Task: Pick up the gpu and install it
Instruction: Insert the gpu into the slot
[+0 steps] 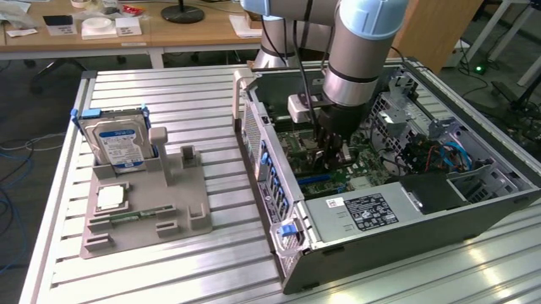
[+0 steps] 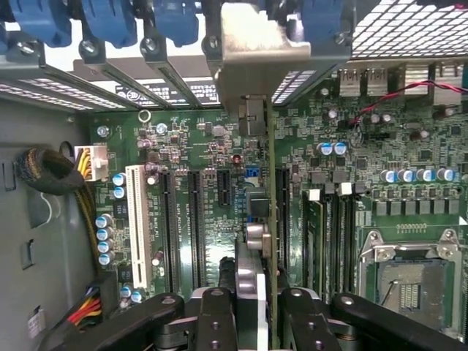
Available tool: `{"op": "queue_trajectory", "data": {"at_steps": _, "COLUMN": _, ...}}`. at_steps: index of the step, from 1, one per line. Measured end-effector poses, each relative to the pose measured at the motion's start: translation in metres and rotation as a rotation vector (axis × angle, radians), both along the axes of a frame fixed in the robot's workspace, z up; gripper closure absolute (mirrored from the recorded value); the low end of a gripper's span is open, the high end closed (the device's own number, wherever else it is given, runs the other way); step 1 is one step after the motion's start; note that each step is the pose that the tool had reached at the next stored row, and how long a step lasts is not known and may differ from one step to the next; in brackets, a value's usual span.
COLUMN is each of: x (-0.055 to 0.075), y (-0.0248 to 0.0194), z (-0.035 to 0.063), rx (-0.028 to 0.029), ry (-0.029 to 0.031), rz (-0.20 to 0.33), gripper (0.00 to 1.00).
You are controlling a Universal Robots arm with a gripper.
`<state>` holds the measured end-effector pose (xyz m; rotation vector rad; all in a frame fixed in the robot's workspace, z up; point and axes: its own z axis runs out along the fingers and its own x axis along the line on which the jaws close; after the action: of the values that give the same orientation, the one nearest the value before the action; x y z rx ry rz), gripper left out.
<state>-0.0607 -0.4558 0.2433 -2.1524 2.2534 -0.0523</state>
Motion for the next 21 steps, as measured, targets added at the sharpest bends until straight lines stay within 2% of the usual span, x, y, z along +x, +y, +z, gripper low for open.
{"op": "queue_trajectory", "data": {"at_steps": 2, "x": 0.0001, "y": 0.0005, "z": -0.0001, "rx": -0.0053, "ry": 0.0, "rz": 0.0, "gripper": 0.72}}
{"op": "queue_trajectory", "data": {"at_steps": 5, "x": 0.0, "y": 0.0005, "z": -0.0001, "rx": -0.0055, "ry": 0.0001, "rz": 0.0, "gripper": 0.72}}
{"op": "queue_trajectory", "data": {"at_steps": 8, "x": 0.0, "y": 0.0014, "z": -0.0007, "rx": -0.0086, "ry": 0.0001, "rz": 0.0, "gripper": 0.72}}
{"op": "queue_trajectory", "data": {"at_steps": 21, "x": -0.0017, "y": -0.0003, "z": -0.0041, "rx": -0.0083, "ry": 0.0001, "rz": 0.0, "gripper": 0.72}}
